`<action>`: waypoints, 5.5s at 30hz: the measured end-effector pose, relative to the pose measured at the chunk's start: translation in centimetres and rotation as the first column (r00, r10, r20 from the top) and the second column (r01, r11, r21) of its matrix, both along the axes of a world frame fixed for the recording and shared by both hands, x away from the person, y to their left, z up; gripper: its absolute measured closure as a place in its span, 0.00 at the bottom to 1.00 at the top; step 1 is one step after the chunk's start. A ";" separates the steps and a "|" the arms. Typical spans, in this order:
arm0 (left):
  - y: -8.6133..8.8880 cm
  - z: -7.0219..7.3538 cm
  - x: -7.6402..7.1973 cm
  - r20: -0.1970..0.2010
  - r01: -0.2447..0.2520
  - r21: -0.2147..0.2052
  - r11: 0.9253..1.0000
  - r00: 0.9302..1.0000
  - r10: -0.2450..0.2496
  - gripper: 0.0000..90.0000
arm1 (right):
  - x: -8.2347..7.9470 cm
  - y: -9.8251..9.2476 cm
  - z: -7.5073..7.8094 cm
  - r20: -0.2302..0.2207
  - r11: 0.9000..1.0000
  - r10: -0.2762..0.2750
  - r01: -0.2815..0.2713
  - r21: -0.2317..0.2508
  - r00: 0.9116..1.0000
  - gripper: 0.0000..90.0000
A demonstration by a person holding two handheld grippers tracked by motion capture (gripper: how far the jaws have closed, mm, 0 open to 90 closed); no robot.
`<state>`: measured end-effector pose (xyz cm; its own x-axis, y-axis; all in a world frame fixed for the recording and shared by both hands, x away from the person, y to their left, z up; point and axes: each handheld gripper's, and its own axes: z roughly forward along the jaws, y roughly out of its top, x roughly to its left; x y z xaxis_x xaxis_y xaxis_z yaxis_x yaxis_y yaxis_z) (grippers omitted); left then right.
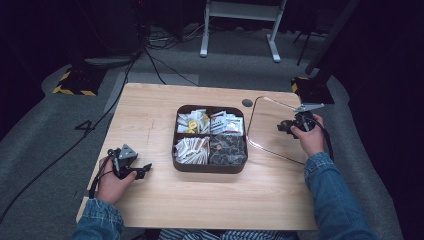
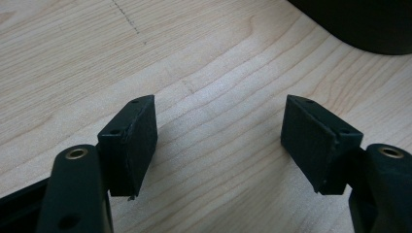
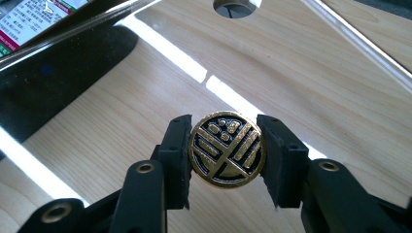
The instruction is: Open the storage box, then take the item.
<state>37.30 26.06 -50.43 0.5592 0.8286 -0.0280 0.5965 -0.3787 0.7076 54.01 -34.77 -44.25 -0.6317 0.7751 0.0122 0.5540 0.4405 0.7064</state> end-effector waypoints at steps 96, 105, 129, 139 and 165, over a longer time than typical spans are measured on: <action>-4.3 7.6 -0.6 0.094 0.064 -0.109 0.992 0.994 -0.053 0.42 | -9.4 1.7 2.5 0.088 0.979 -0.012 -0.006 0.203 0.996 0.41; -7.2 8.3 0.8 0.109 0.101 -0.103 0.990 0.990 -0.090 0.49 | -9.4 2.0 2.7 0.096 0.977 -0.011 -0.009 0.212 0.995 0.41; -13.1 4.8 4.3 0.070 0.141 0.021 0.990 0.987 -0.142 0.52 | -8.6 2.6 3.7 0.125 0.965 0.005 -0.038 0.259 0.992 0.42; -12.6 4.2 5.0 0.068 0.126 -0.052 0.991 0.990 -0.122 0.75 | -9.0 2.0 3.6 0.126 0.964 -0.010 -0.024 0.266 0.992 0.41; -10.0 6.5 3.2 0.095 0.156 -0.207 0.966 0.986 -0.139 1.00 | -8.8 1.8 3.3 0.117 0.945 -0.013 -0.025 0.326 0.993 0.40</action>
<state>40.51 16.03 -43.97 0.6825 0.7162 -0.1456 0.4839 -0.2935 0.8244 45.23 -32.95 -41.00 -0.6485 0.7370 0.1904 0.4581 0.1780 0.8709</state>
